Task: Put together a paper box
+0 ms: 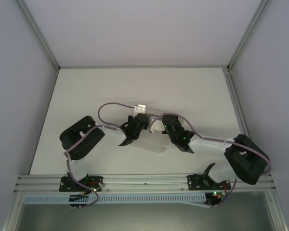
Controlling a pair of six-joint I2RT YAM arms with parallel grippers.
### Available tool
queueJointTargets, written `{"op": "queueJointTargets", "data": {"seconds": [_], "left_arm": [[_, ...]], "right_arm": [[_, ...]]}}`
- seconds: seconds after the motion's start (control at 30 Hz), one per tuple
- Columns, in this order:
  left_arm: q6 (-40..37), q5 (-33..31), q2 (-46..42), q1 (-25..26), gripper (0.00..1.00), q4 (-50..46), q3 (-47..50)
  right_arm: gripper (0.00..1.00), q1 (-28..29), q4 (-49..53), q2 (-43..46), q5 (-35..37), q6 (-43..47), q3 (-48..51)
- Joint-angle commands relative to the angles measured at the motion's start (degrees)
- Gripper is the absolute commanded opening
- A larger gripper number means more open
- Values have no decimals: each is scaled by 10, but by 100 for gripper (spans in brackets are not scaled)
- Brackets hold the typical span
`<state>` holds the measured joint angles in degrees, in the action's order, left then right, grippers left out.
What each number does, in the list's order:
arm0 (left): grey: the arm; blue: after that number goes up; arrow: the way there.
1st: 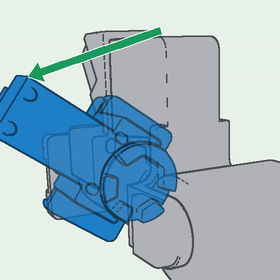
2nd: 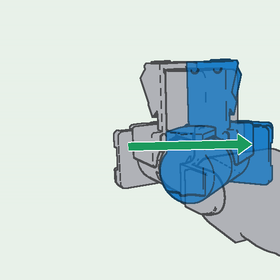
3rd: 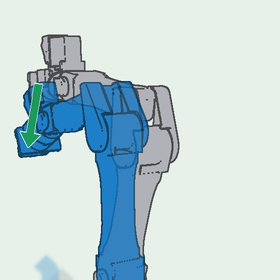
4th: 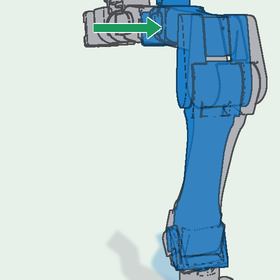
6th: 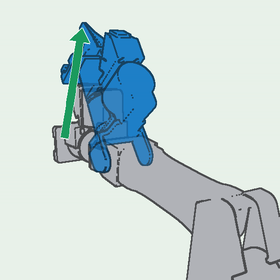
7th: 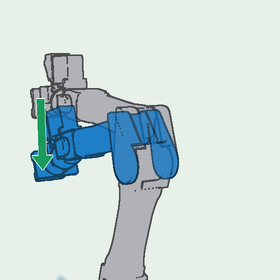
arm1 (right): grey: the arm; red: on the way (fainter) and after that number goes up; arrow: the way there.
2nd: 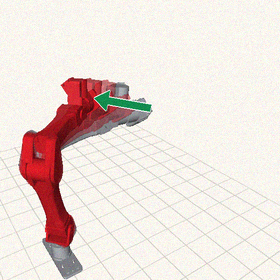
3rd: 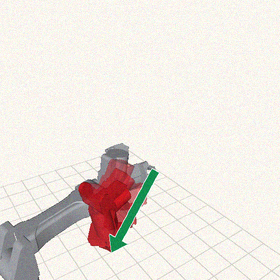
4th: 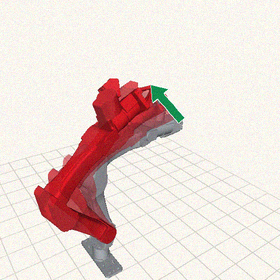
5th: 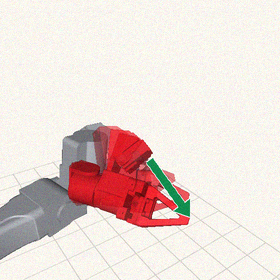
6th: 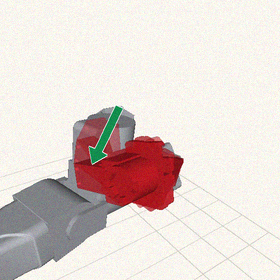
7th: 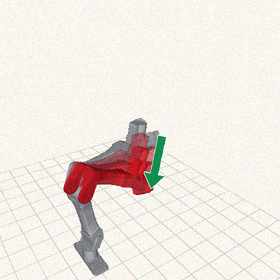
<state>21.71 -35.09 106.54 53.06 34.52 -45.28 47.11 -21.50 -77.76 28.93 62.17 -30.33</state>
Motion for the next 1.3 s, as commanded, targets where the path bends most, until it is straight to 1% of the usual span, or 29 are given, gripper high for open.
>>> {"op": "queueJointTargets", "data": {"seconds": [0.0, 0.07, 0.17, 0.23, 0.37, 0.5, 0.53, 0.57, 0.6, 0.63, 0.67, 0.7, 0.8, 0.87, 1.03, 1.17, 1.2, 1.27], "left_arm": [[-11, -68, 12, -41, 19, -24, 58], [-34, -42, 0, -40, 29, 0, 72], [-58, 13, -23, -40, 39, 47, 105], [-61, 42, -39, -40, 39, 76, 125], [-62, 47, -49, -40, 40, 70, 117], [-76, 46, -33, -33, 42, 58, 89], [-72, 42, -29, -32, 41, 54, 83], [-69, 42, -25, -31, 35, 52, 78], [-66, 33, -21, -31, 27, 49, 74], [-54, 13, -18, -31, 13, 40, 66], [-45, -9, -14, -31, 3, 24, 57], [-33, -36, -10, -30, 0, -2, 47], [12, -115, 4, -29, 0, -65, 21], [39, -144, 8, -32, 0, -78, 22], [138, -177, 14, -52, 0, -146, 20], [174, -220, 23, -58, 0, -182, 18], [197, -231, 28, -60, 0, -201, 15], [209, -217, 31, -72, 0, -215, 14]], "right_arm": [[0, -5, 96, 12, 0, -31, 3], [0, -10, 94, 6, 0, -31, 2], [0, -16, 95, 1, -2, -33, 0], [0, -17, 96, -3, -3, -34, -3], [0, -18, 97, -5, -8, -36, -3], [0, -18, 102, -6, -12, -39, -6], [0, -17, 104, -7, -12, -39, -7], [0, -17, 104, -6, -13, -40, -6], [0, -17, 104, -6, -12, -40, -6], [0, -17, 105, -5, -12, -39, -7], [0, -16, 105, -3, -12, -39, -6], [0, -17, 104, -2, -12, -39, -7], [0, -16, 111, 3, -11, -40, -8], [0, -16, 130, 6, -12, -48, -14], [0, -17, 165, 9, -15, -61, -26], [0, -17, 178, 12, -17, -72, -27], [0, -17, 183, 12, -17, -73, -29], [0, -17, 187, 12, -9, -71, -31]]}}
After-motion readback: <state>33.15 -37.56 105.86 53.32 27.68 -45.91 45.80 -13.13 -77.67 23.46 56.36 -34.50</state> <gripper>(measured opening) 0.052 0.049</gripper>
